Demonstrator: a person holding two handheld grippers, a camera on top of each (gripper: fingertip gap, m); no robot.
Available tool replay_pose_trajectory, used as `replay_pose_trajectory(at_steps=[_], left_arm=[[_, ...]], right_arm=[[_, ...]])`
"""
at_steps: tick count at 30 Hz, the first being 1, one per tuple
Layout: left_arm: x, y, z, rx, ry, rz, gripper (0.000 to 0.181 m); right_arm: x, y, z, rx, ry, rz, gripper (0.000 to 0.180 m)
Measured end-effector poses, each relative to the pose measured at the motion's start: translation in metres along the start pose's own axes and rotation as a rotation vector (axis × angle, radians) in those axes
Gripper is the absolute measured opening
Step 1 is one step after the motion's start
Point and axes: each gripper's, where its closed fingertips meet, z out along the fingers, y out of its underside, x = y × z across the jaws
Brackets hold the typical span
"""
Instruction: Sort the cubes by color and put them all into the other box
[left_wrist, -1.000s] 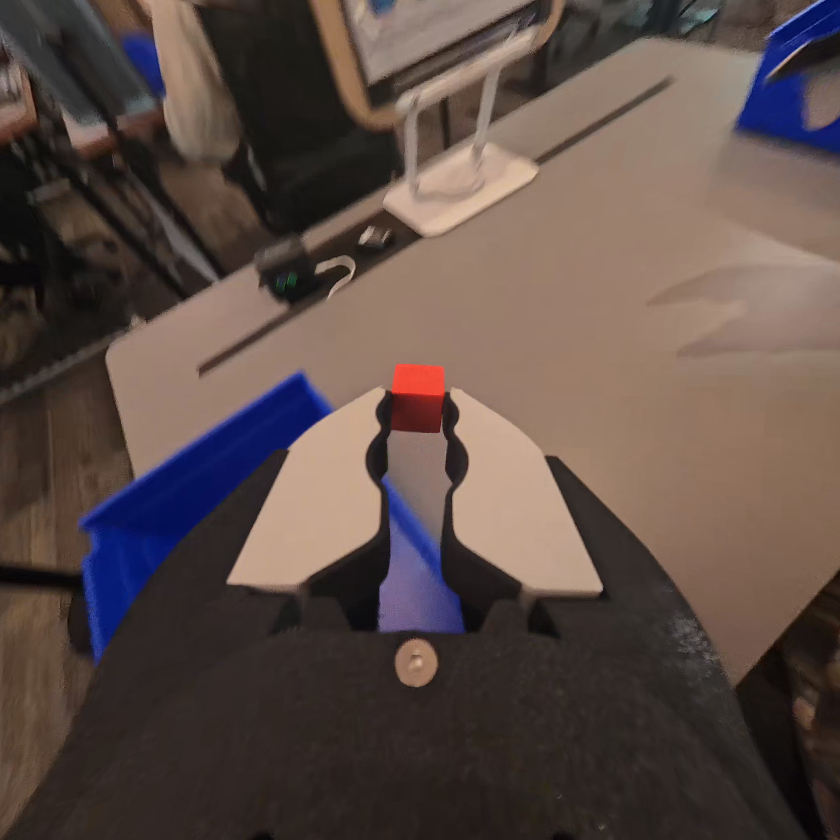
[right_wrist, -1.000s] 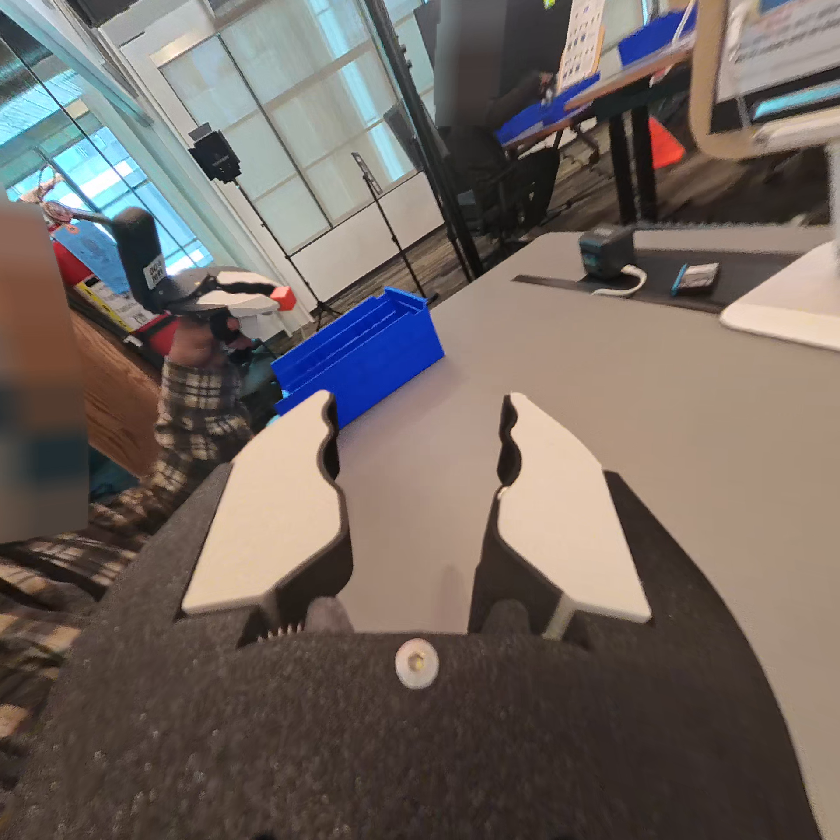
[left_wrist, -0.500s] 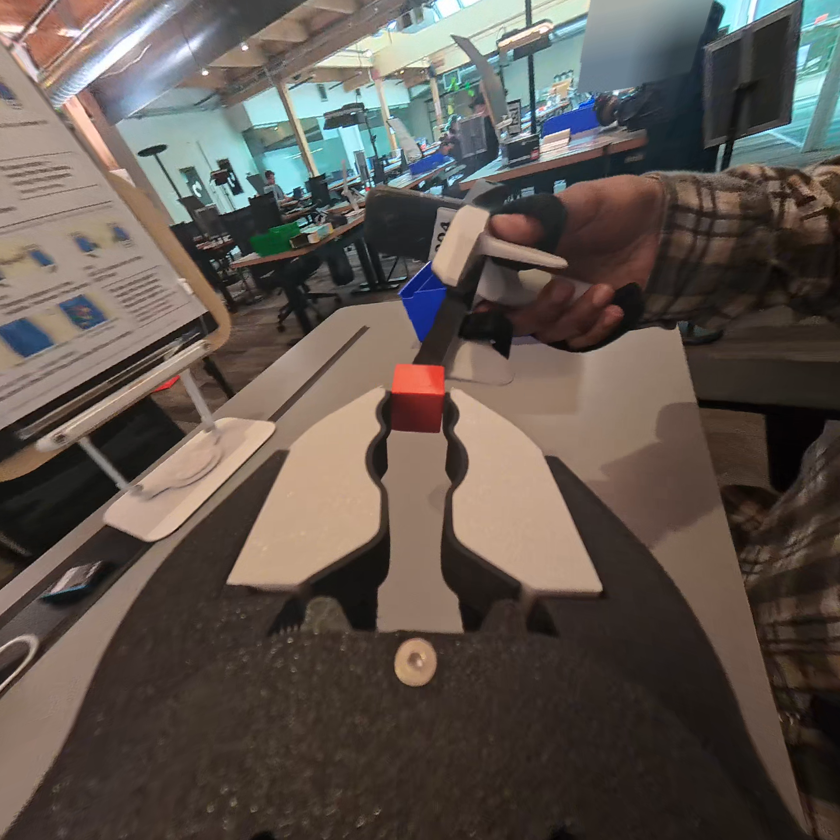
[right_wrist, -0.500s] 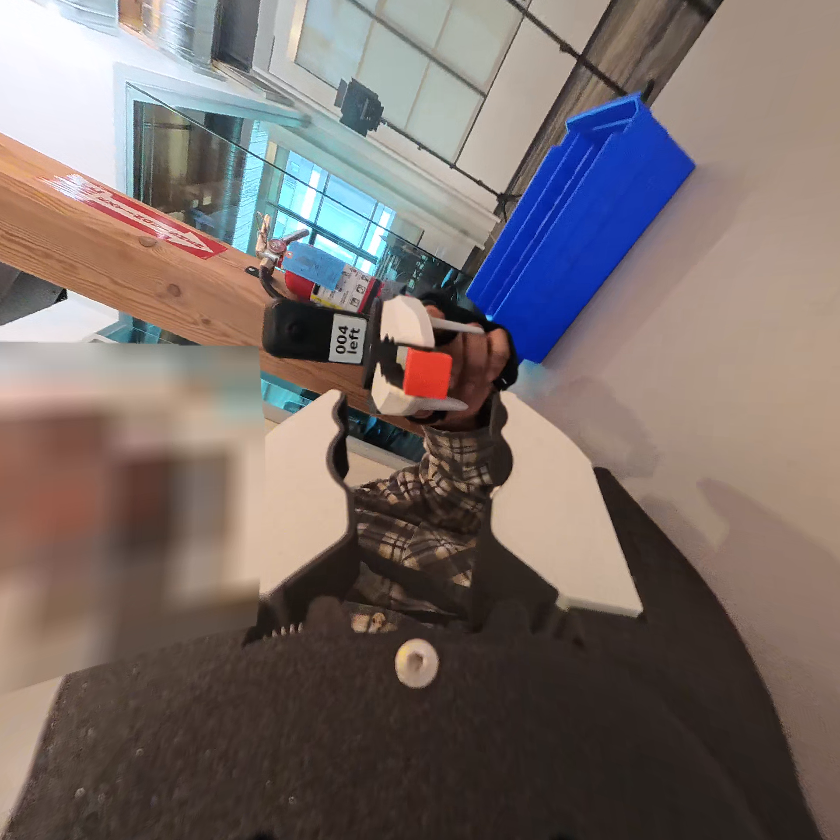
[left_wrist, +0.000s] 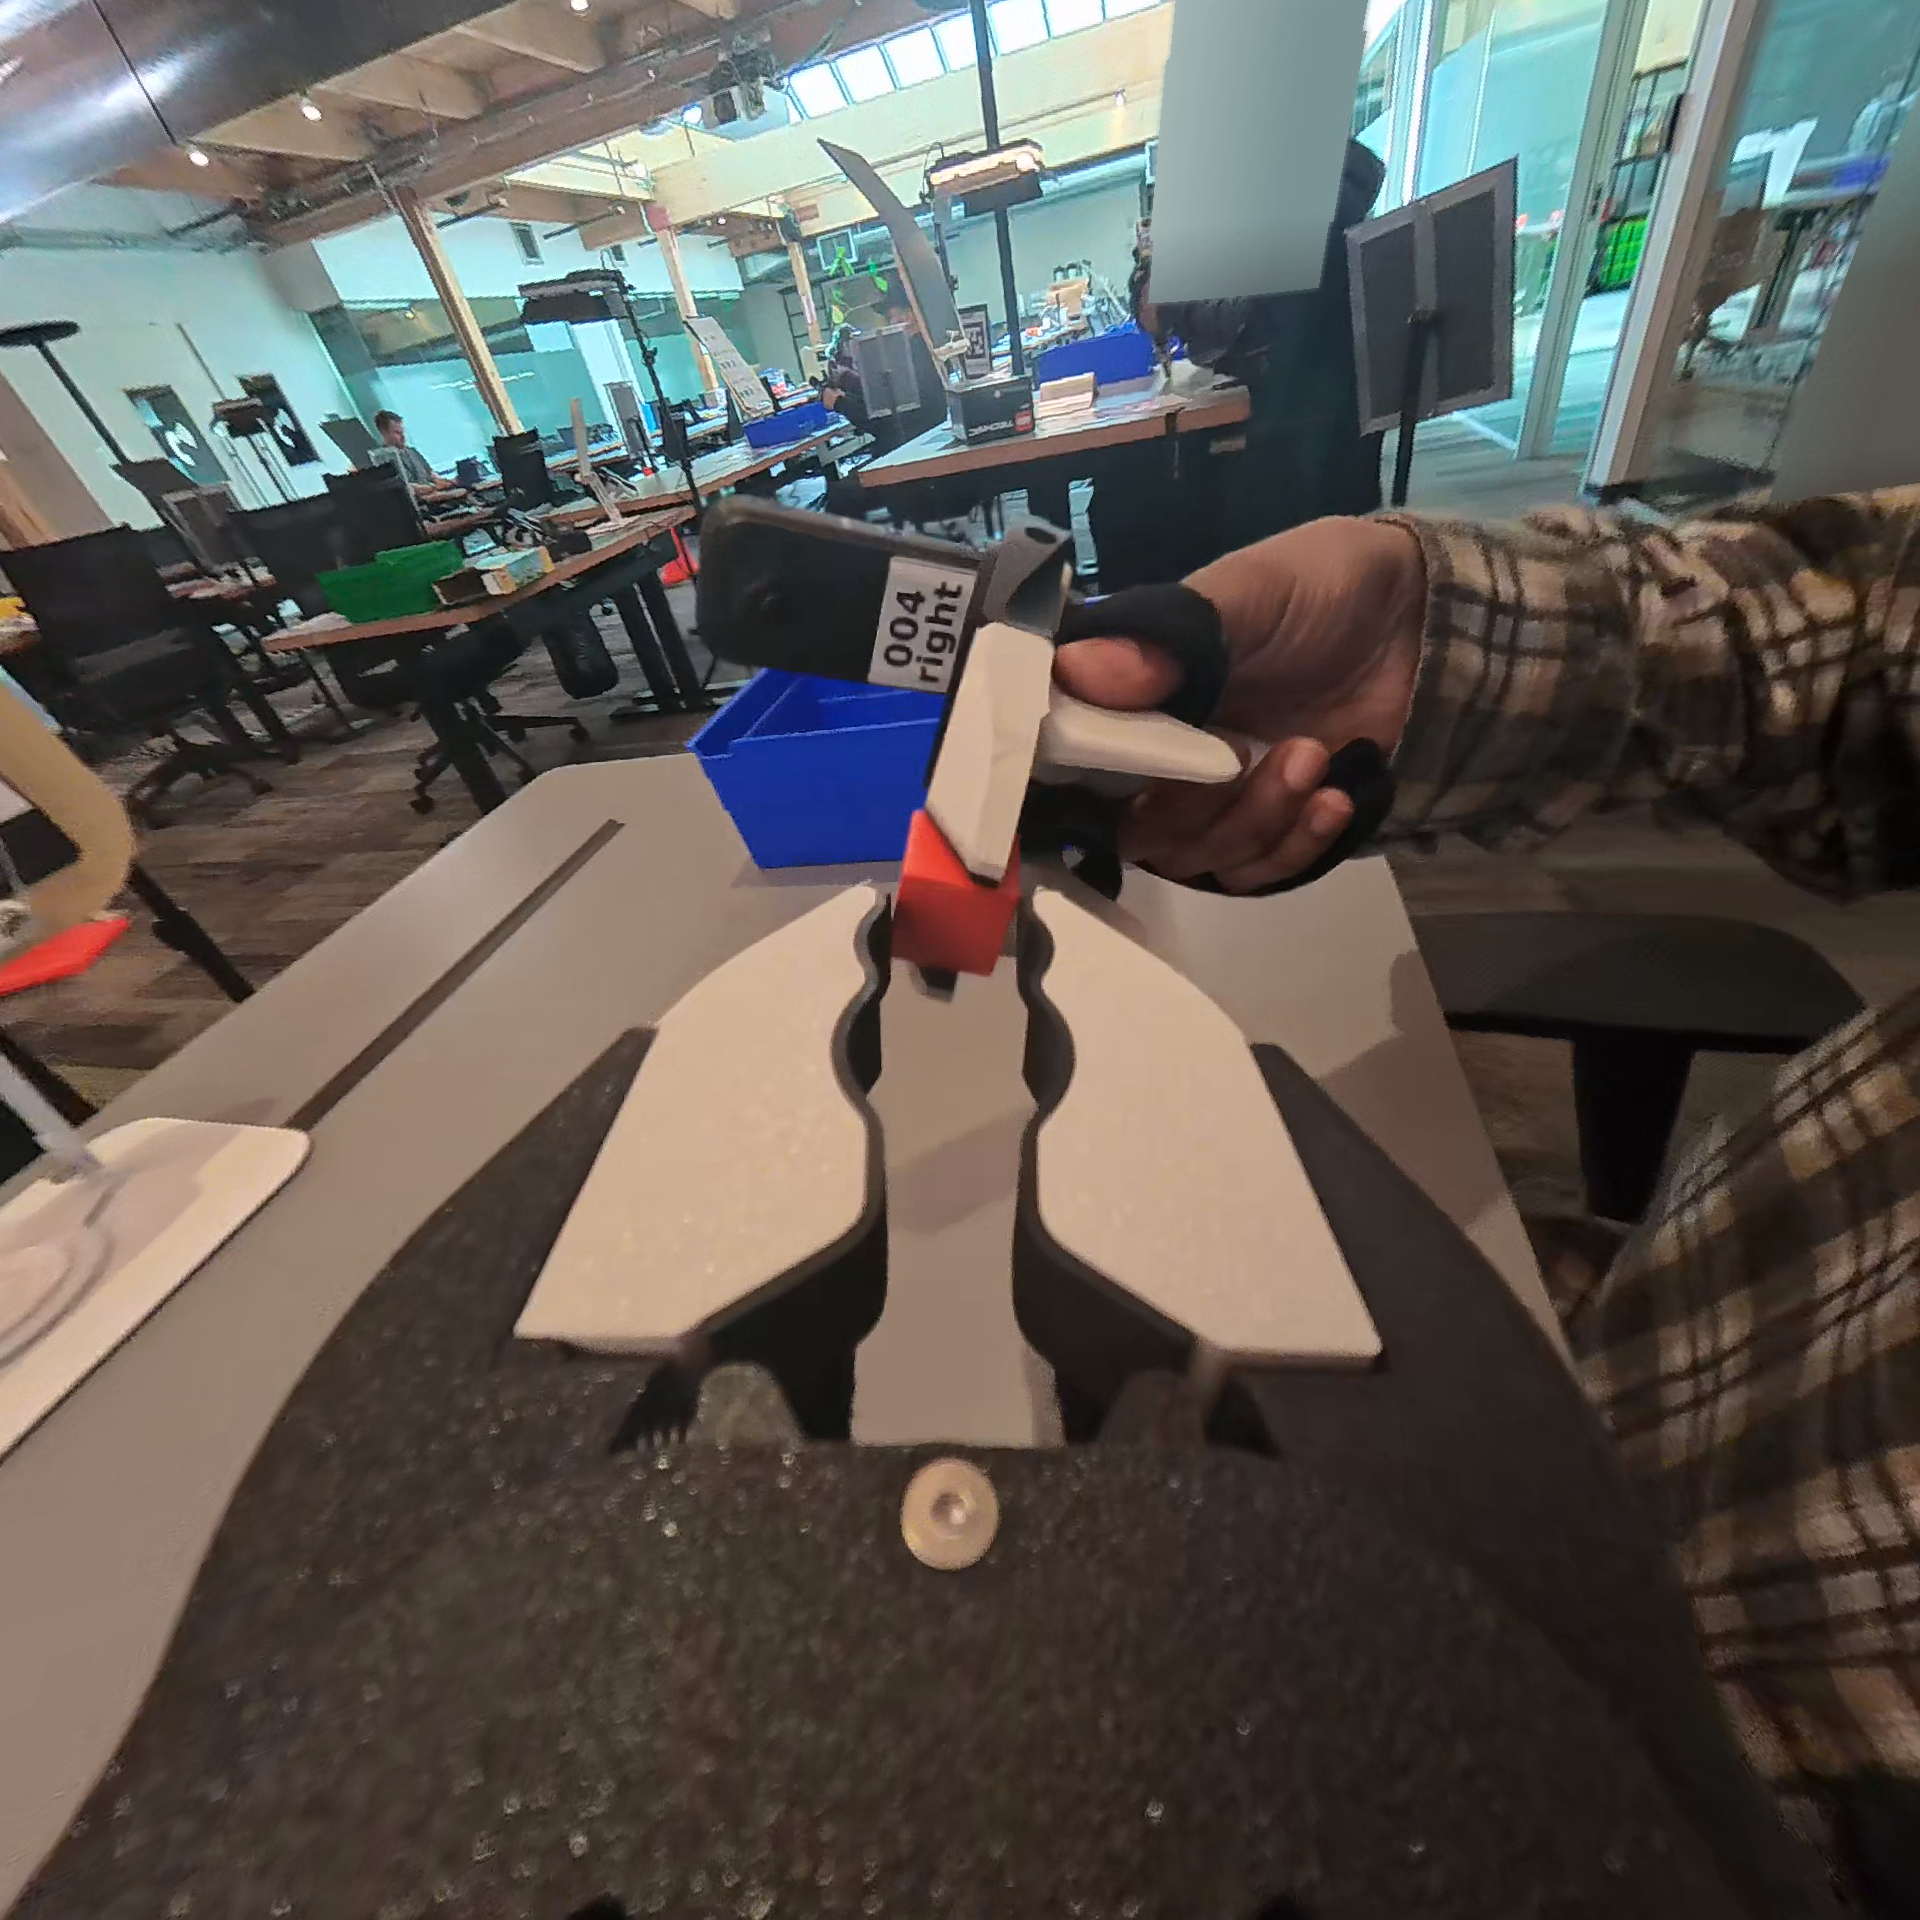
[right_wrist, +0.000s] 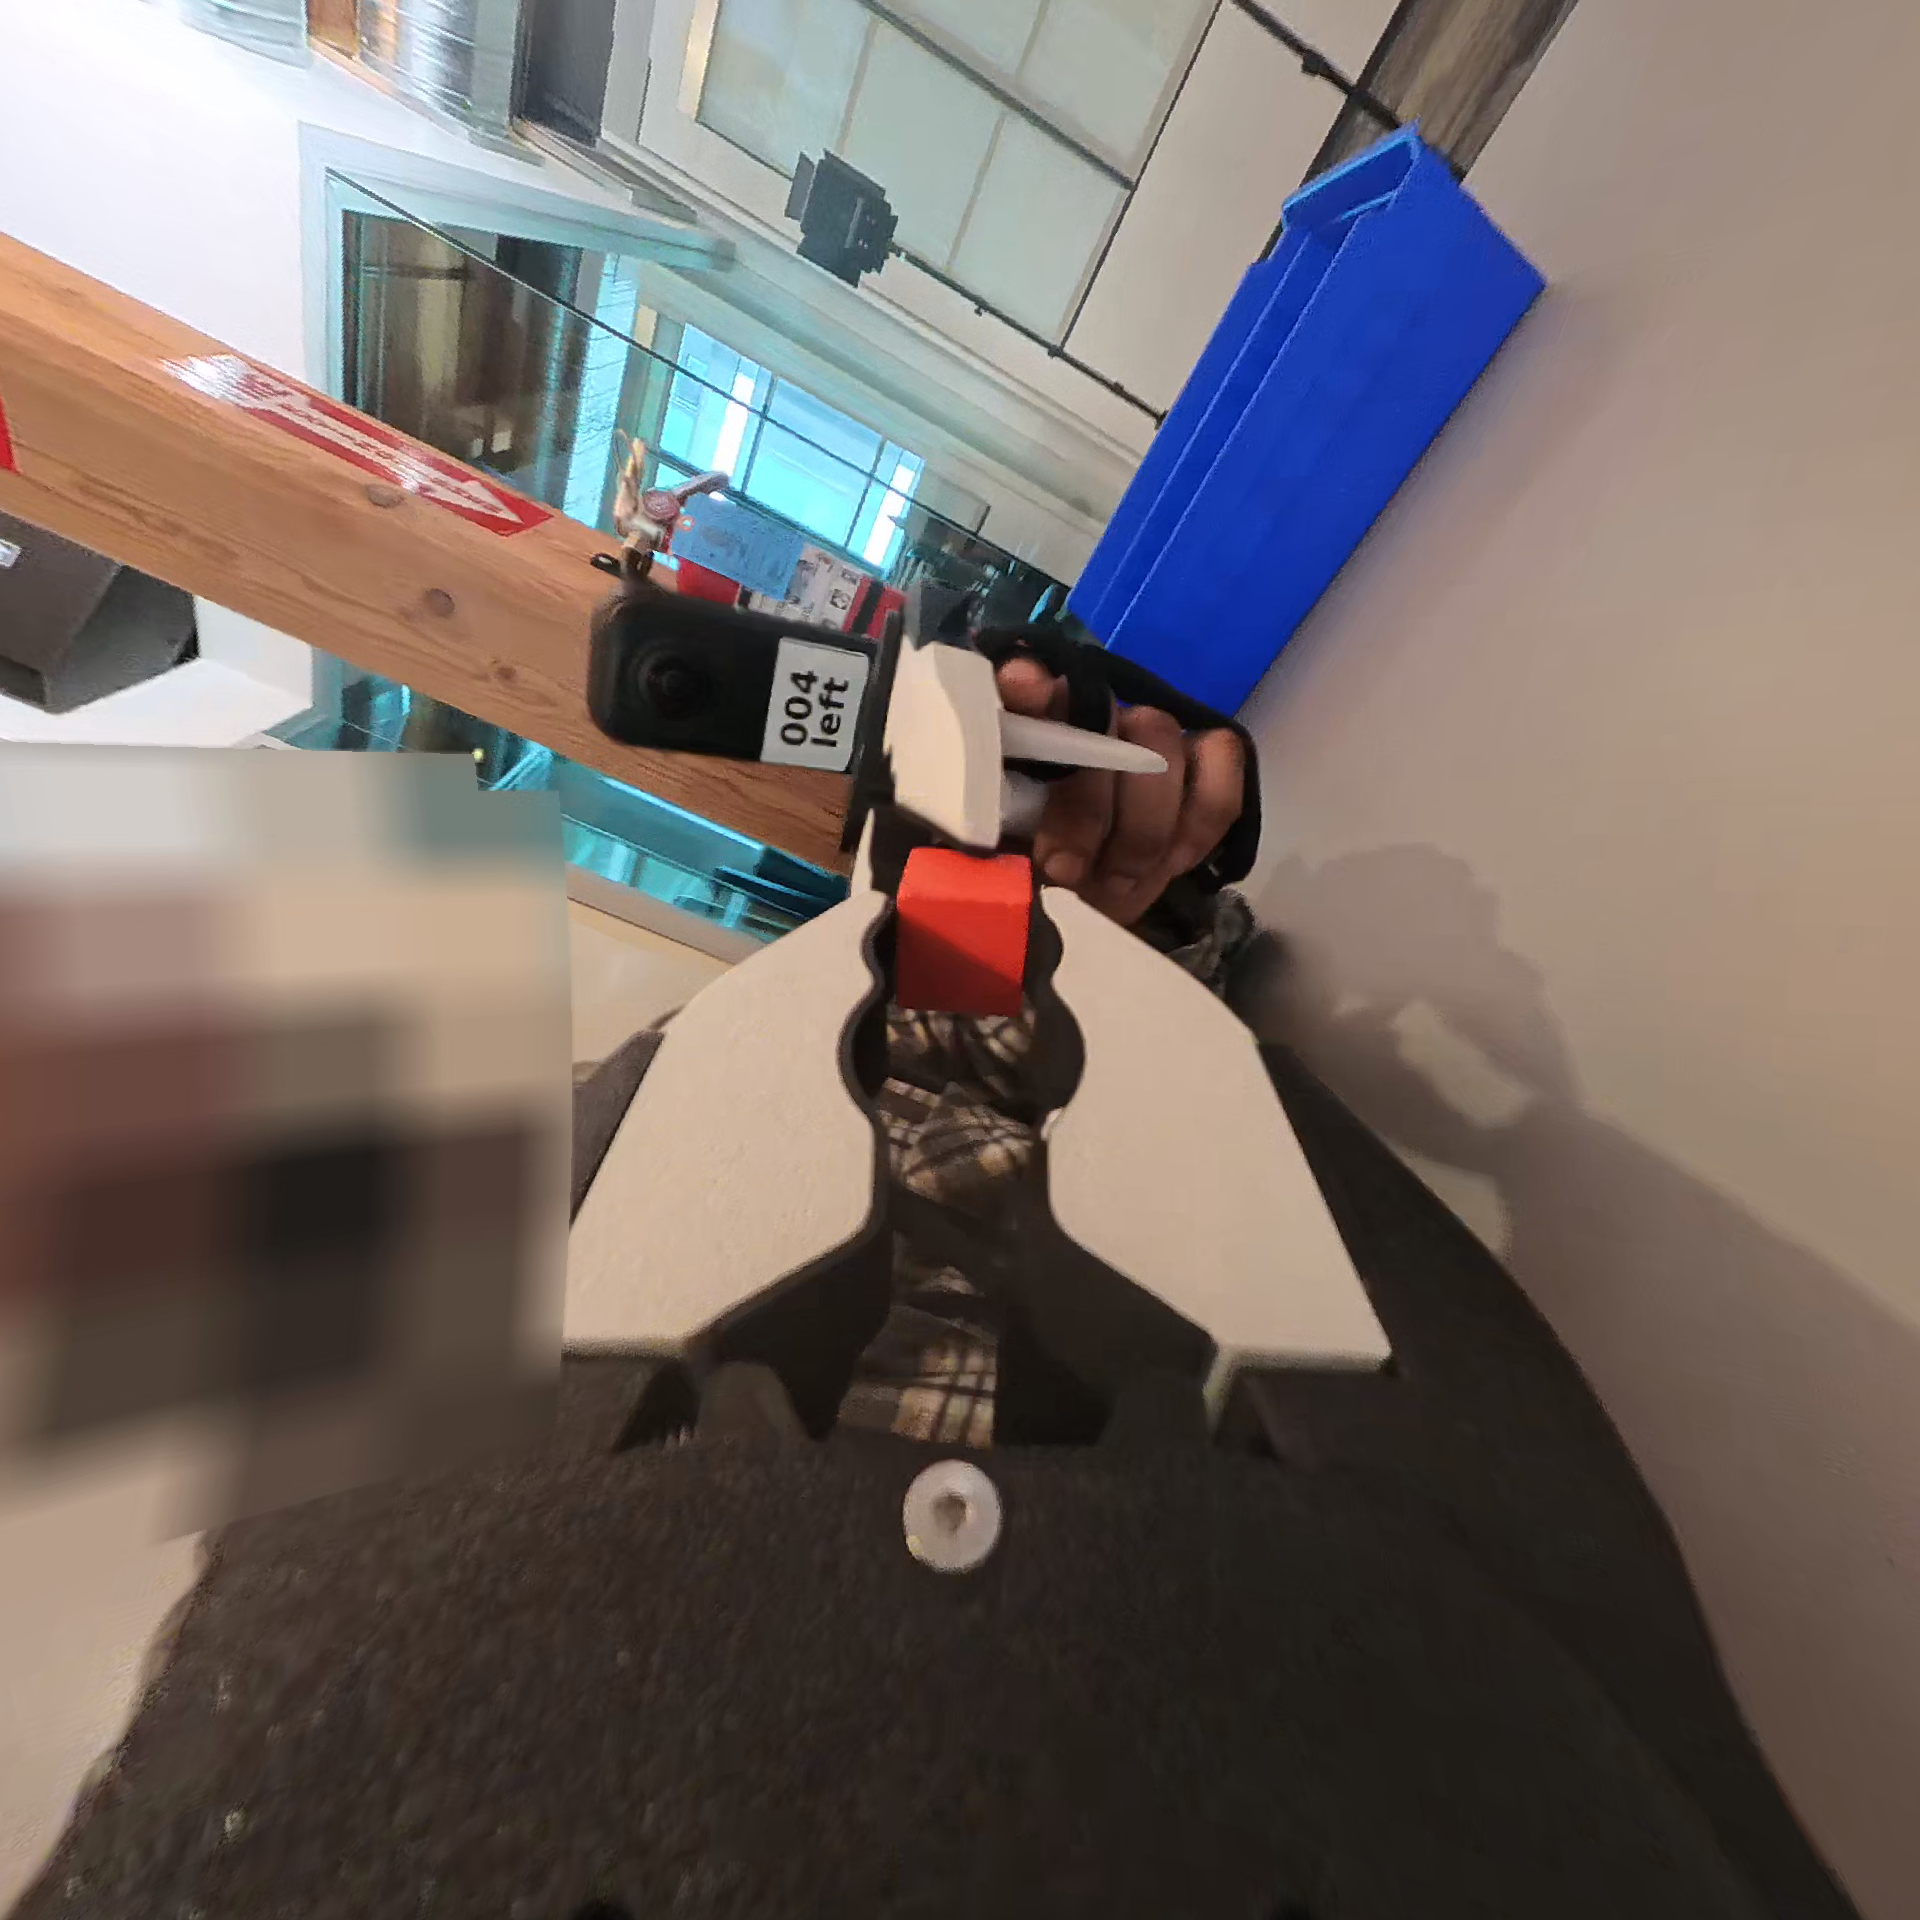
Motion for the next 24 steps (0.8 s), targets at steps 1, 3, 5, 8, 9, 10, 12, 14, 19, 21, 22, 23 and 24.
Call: replay_pose_trajectory(at_steps=[1,3,5,8,9,10,12,14,19,21,22,23,24], left_arm=[[0.001,0.001,0.004,0.008,0.007,-0.026,0.026],[0.001,0.004,0.009,0.013,0.004,-0.078,0.038],[0.001,0.012,0.014,-0.009,0.006,-0.128,0.044],[0.003,0.027,0.018,-0.055,0.013,-0.185,0.047],[0.003,0.032,0.019,-0.072,0.010,-0.207,0.051],[0.003,0.037,0.021,-0.085,0.006,-0.233,0.056],[0.005,0.046,0.025,-0.108,0.015,-0.287,0.058],[0.007,0.054,0.032,-0.123,0.024,-0.332,0.059],[0.010,0.067,0.055,-0.154,0.066,-0.413,0.059],[0.009,0.068,0.066,-0.158,0.079,-0.427,0.059],[0.009,0.068,0.070,-0.162,0.086,-0.429,0.058],[0.008,0.068,0.075,-0.166,0.090,-0.429,0.058],[0.008,0.068,0.078,-0.169,0.094,-0.426,0.058]], right_arm=[[0.001,0.000,-0.010,0.014,0.016,-0.025,0.023],[0.004,-0.002,-0.034,0.049,0.074,-0.078,0.023],[0.008,-0.004,-0.064,0.071,0.159,-0.132,0.023],[0.016,-0.011,-0.126,0.103,0.351,-0.217,0.023],[0.018,-0.015,-0.151,0.114,0.426,-0.241,0.023],[0.020,-0.018,-0.178,0.123,0.504,-0.260,0.023],[0.025,-0.023,-0.236,0.137,0.675,-0.286,0.023],[0.031,-0.027,-0.299,0.137,0.870,-0.288,0.023],[0.061,-0.018,-0.432,0.010,1.325,-0.197,0.023],[0.081,-0.008,-0.462,-0.079,1.437,-0.119,0.023],[0.092,-0.003,-0.470,-0.124,1.468,-0.085,0.023],[0.103,0.002,-0.477,-0.172,1.502,-0.047,0.023],[0.113,0.007,-0.482,-0.218,1.529,-0.014,0.023]])
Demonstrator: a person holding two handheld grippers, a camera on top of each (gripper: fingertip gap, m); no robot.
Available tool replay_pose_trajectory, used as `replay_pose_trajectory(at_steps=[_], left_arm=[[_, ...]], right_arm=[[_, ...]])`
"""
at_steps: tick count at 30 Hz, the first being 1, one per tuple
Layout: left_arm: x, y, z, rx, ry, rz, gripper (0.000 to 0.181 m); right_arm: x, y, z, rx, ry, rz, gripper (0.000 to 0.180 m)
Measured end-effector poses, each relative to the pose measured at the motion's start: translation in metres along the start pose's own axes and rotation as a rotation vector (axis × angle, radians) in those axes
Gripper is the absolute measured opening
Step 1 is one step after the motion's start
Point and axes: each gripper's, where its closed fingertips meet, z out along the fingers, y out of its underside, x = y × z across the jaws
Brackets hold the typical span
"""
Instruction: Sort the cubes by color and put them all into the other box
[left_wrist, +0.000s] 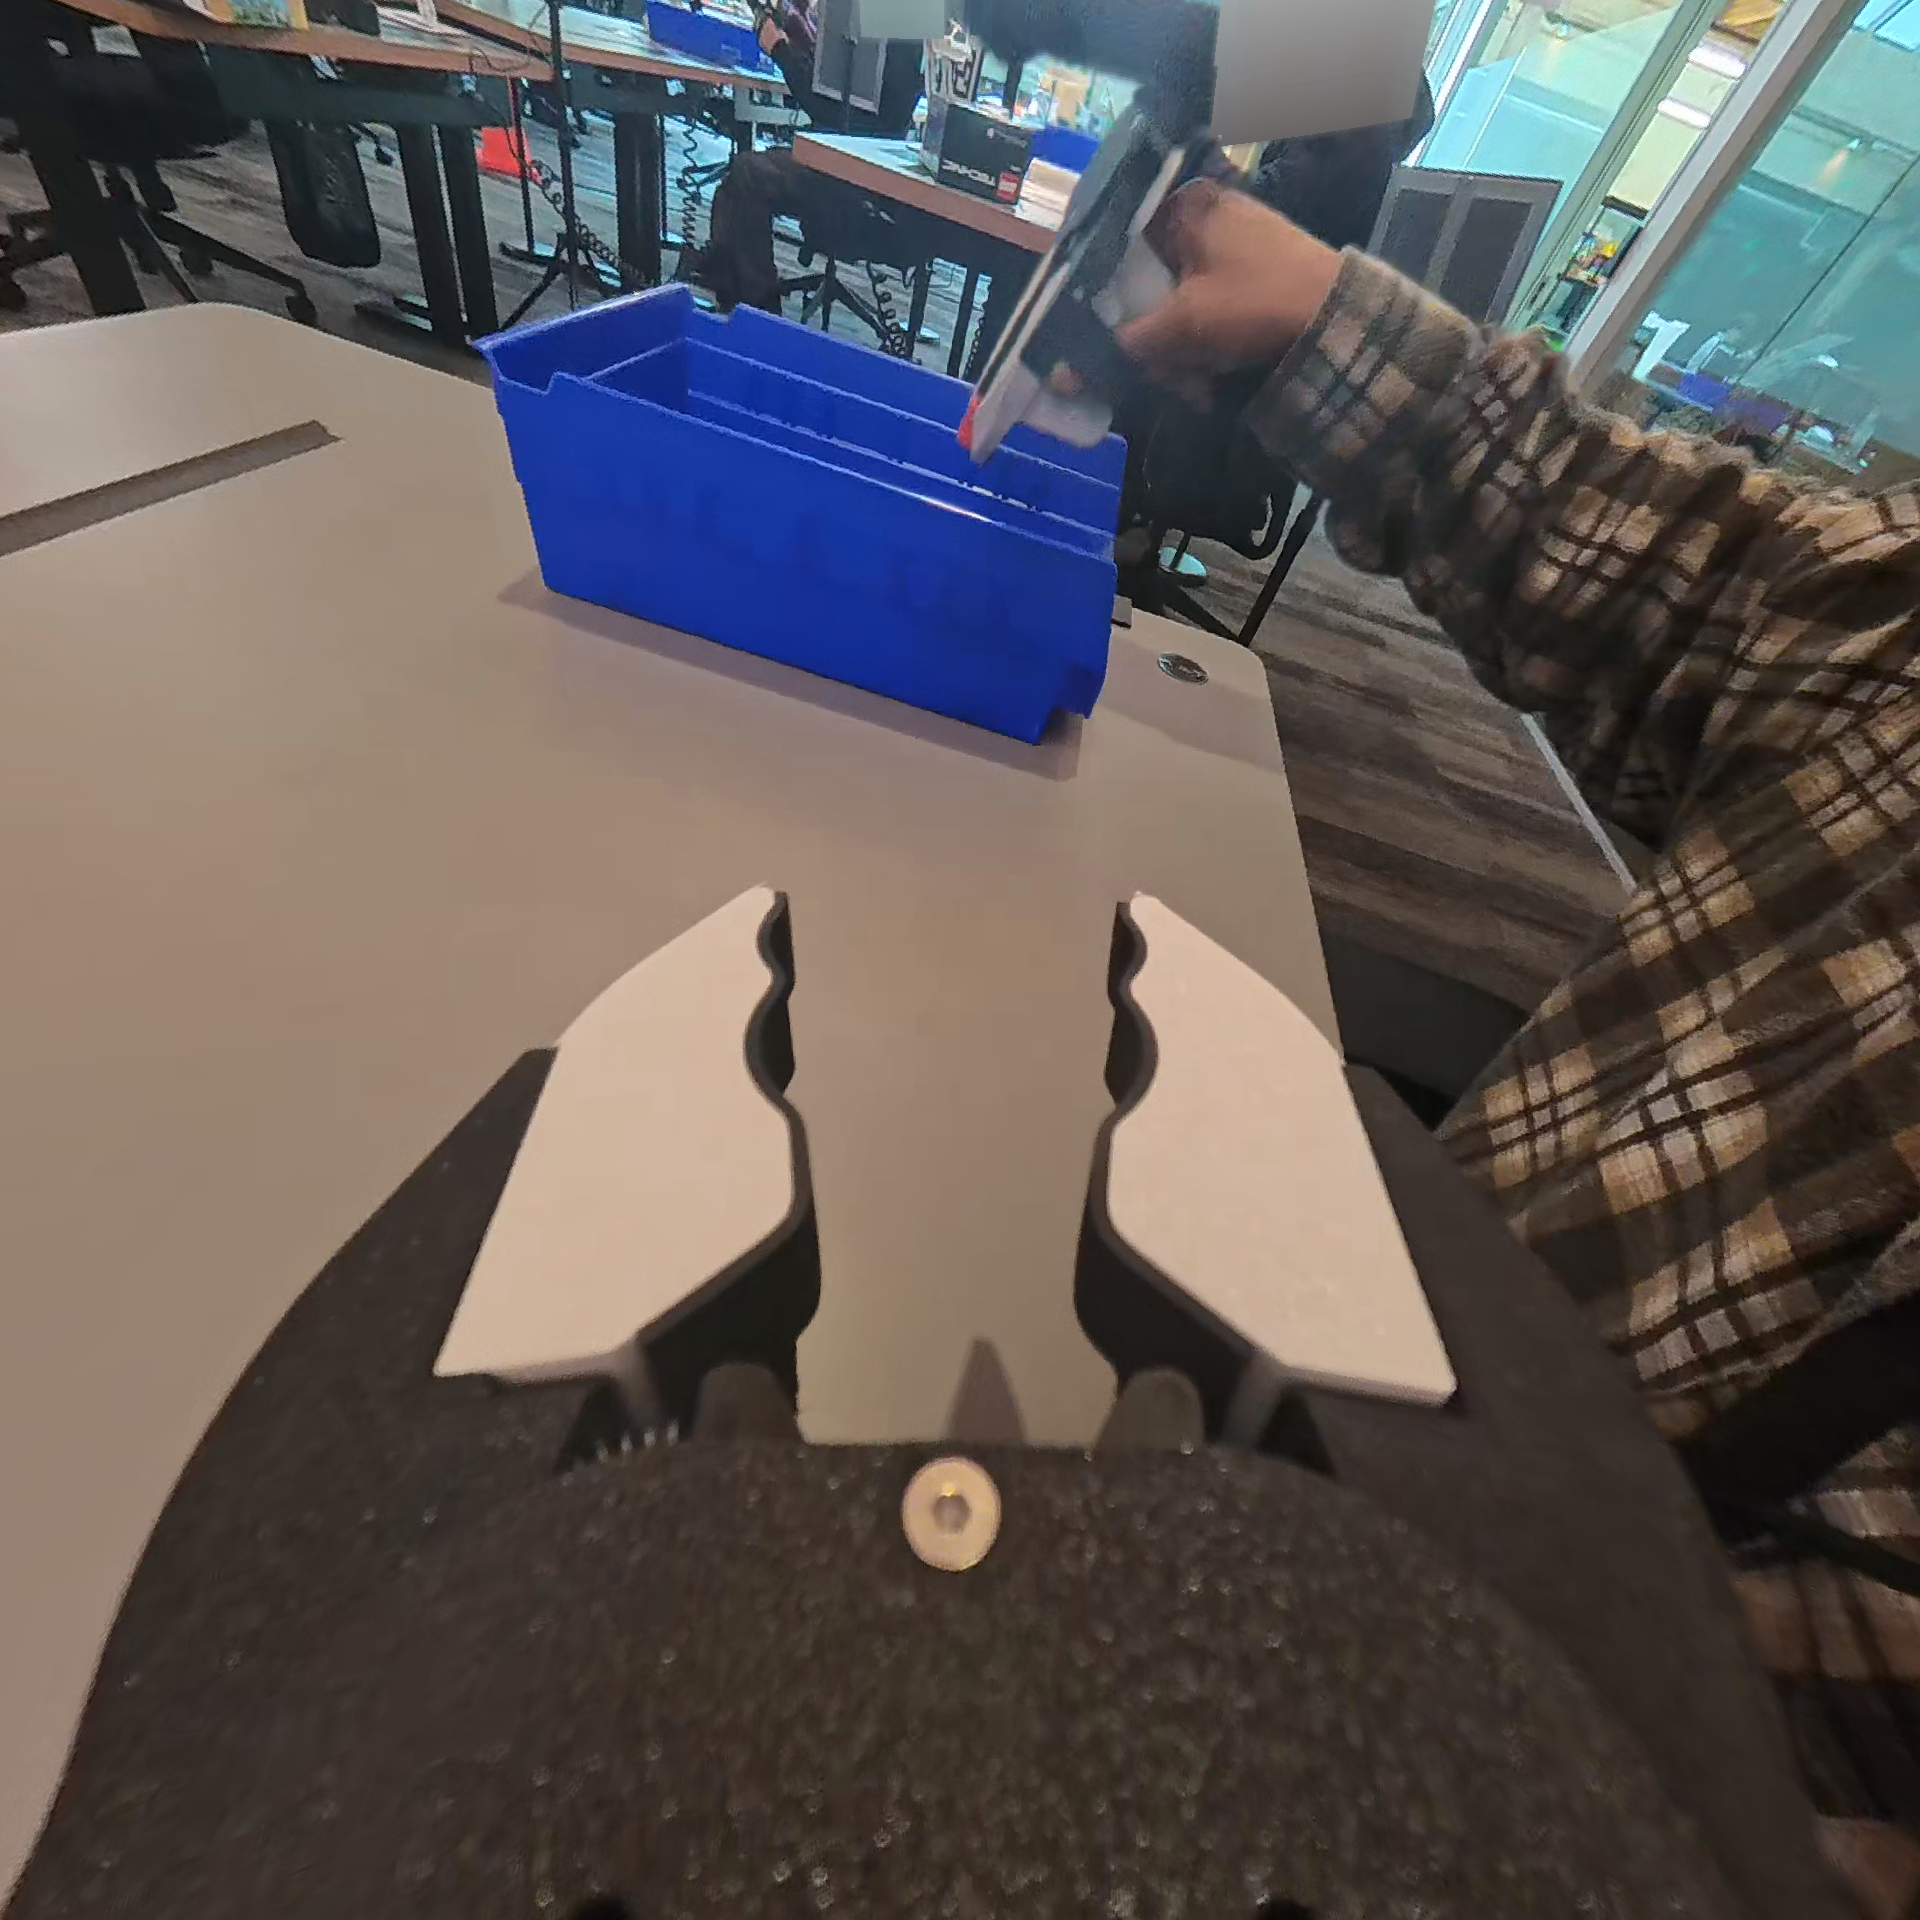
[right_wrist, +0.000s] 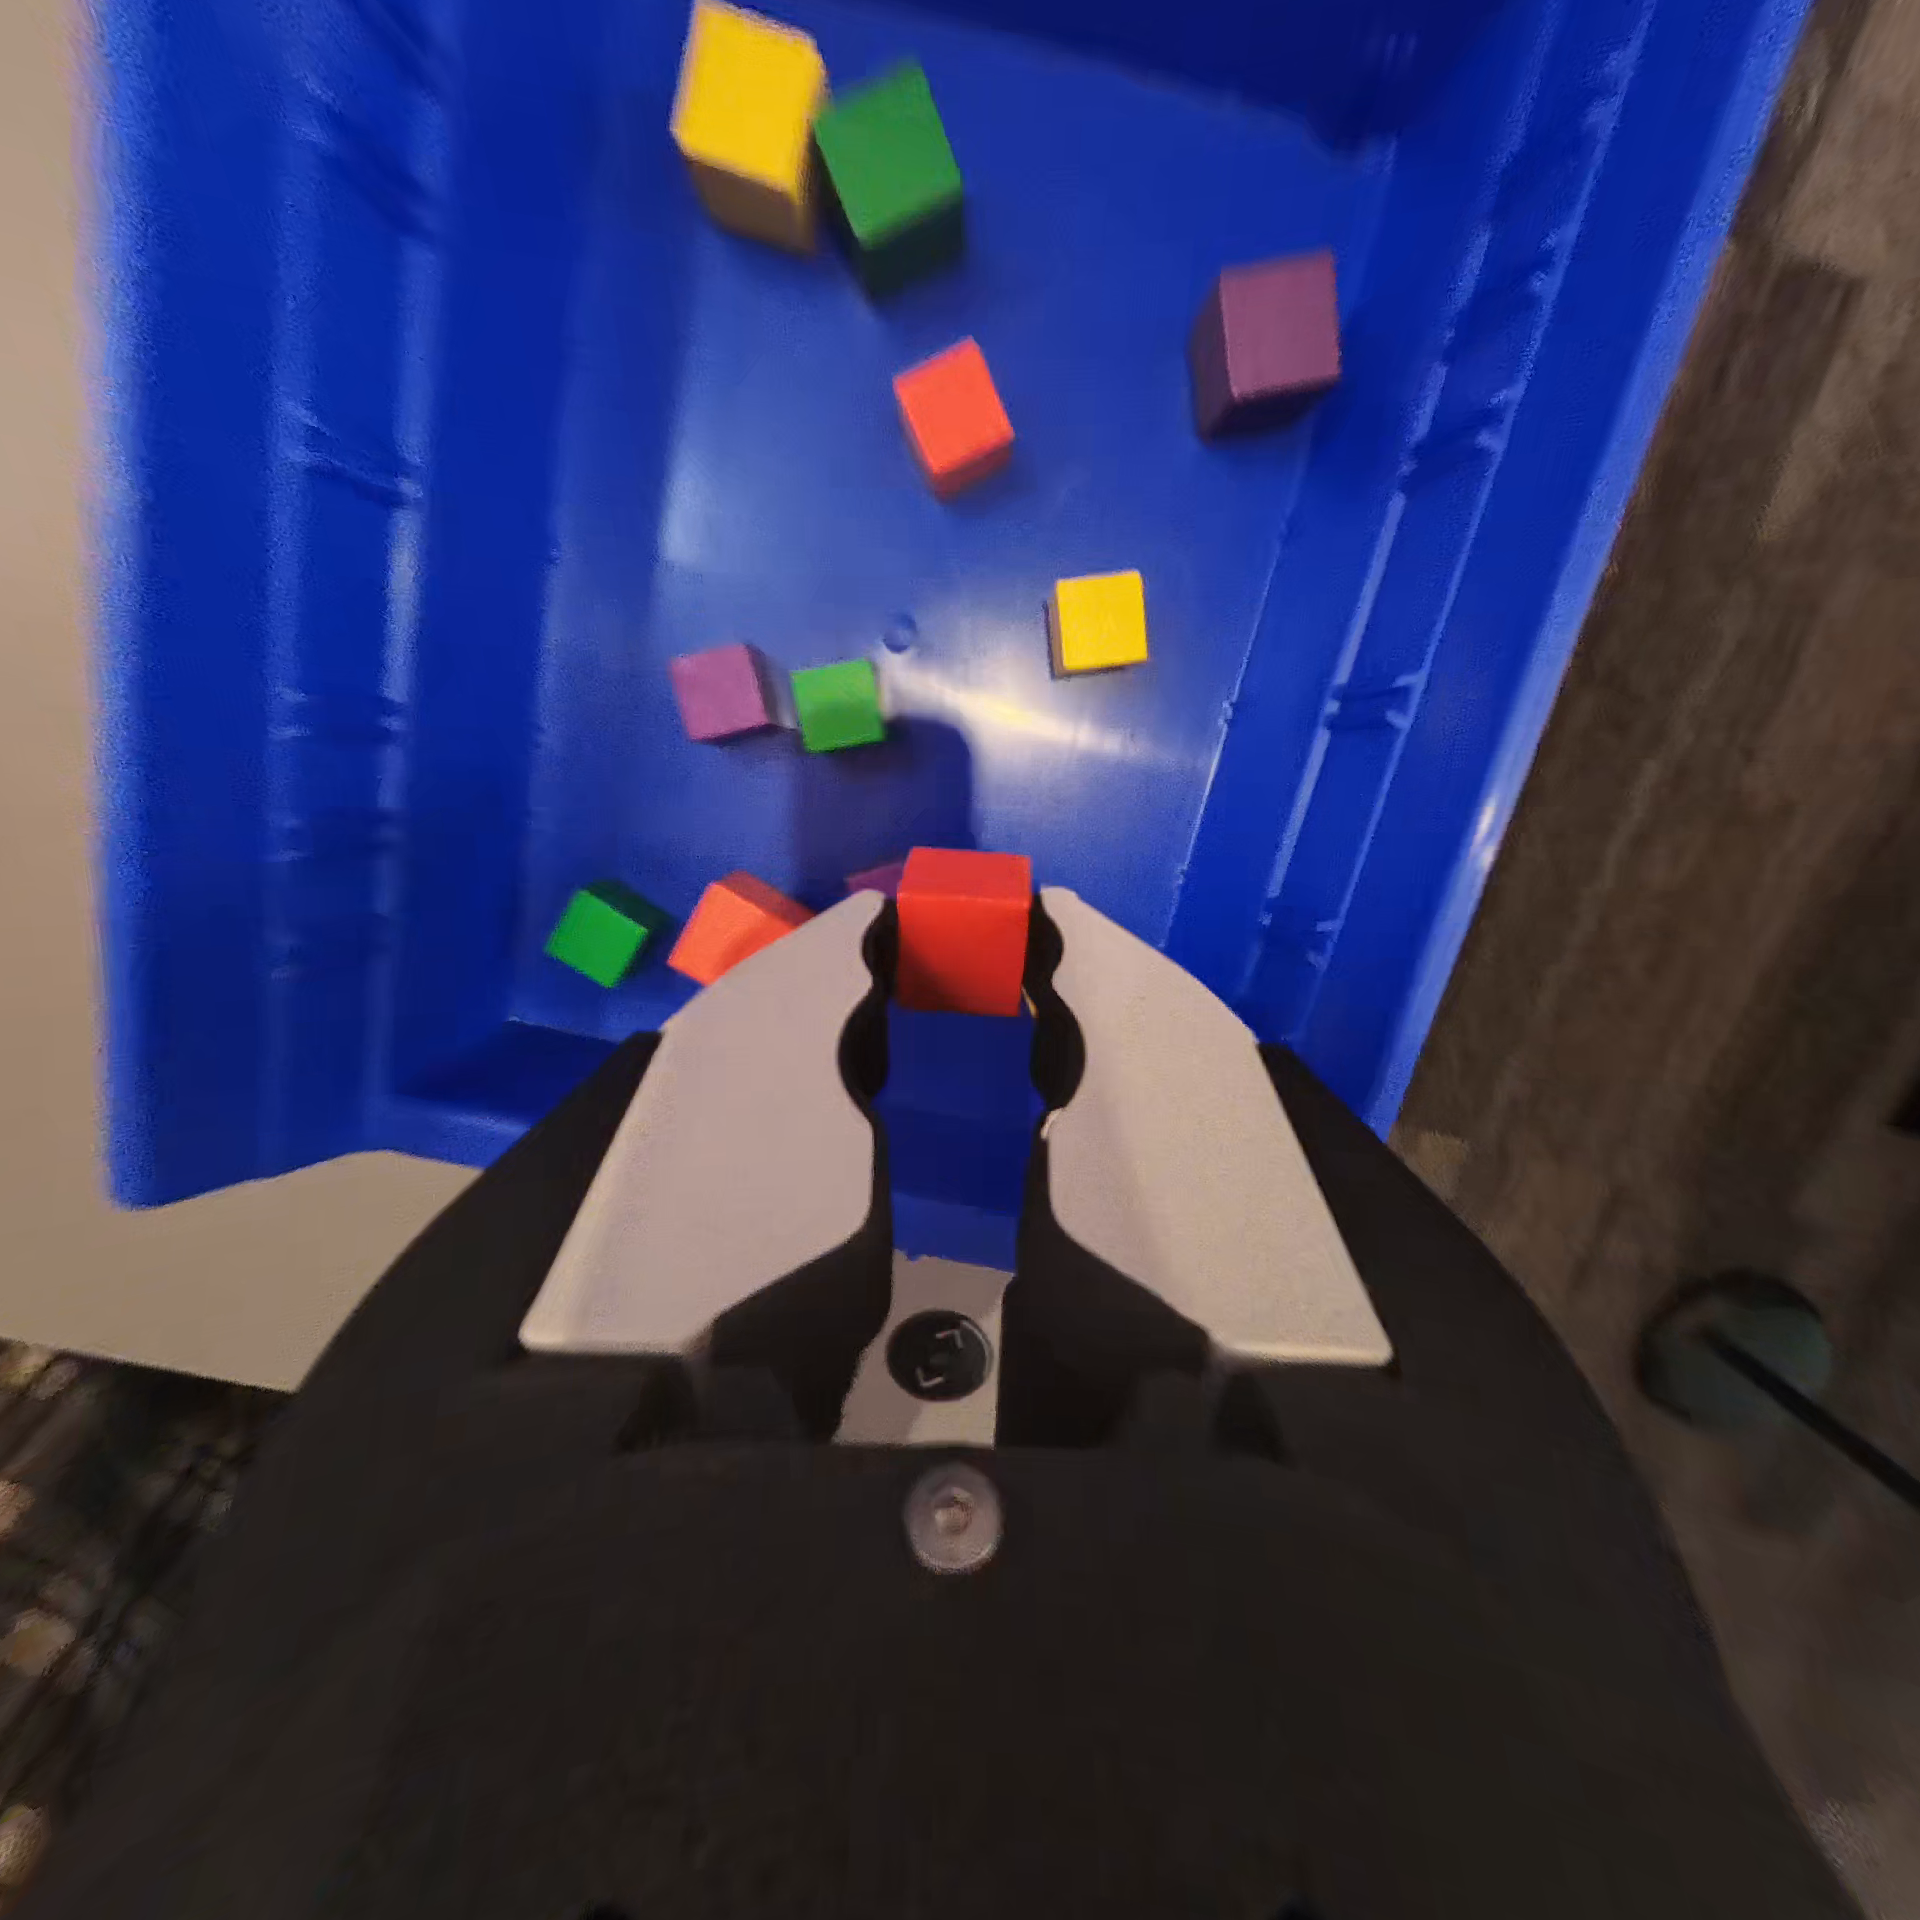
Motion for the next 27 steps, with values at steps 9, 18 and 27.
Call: replay_pose_trajectory(at_steps=[9,18,27], left_arm=[[0.001,0.006,0.018,-0.069,0.034,0.001,0.056],[0.007,0.000,0.009,-0.016,0.059,-0.003,0.056],[0.029,-0.003,-0.026,0.077,0.062,-0.006,0.056]], right_arm=[[0.028,0.012,0.035,-0.181,0.260,-0.002,0.076],[0.029,-0.009,-0.078,0.248,0.135,0.139,0.089],[0.073,0.002,-0.069,0.119,-0.005,0.371,0.086]])
